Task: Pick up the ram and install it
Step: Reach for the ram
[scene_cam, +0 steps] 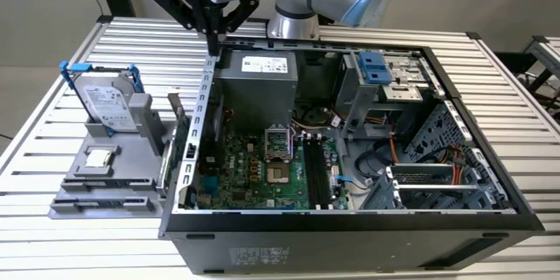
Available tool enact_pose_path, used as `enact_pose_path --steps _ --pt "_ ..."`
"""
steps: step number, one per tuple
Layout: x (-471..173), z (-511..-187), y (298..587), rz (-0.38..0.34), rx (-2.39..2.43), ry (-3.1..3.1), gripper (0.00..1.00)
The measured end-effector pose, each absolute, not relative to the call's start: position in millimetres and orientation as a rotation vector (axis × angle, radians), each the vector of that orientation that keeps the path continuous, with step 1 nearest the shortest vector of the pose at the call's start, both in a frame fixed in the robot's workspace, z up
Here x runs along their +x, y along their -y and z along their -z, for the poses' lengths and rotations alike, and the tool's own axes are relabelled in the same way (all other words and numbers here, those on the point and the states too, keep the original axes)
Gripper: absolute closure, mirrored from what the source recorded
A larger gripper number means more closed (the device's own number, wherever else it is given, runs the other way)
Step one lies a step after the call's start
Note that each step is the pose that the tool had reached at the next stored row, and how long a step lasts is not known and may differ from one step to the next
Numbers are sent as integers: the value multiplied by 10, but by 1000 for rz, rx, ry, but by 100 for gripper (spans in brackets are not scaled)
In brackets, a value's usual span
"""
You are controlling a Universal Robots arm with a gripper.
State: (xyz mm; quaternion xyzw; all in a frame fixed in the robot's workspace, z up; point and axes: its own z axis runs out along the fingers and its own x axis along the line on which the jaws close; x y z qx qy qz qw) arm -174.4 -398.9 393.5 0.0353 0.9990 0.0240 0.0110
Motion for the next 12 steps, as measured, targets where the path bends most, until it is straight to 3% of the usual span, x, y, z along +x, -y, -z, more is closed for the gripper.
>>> enact_pose_path --steps 12 --pt "-1935 -3936 3991 -75 110 -3116 100"
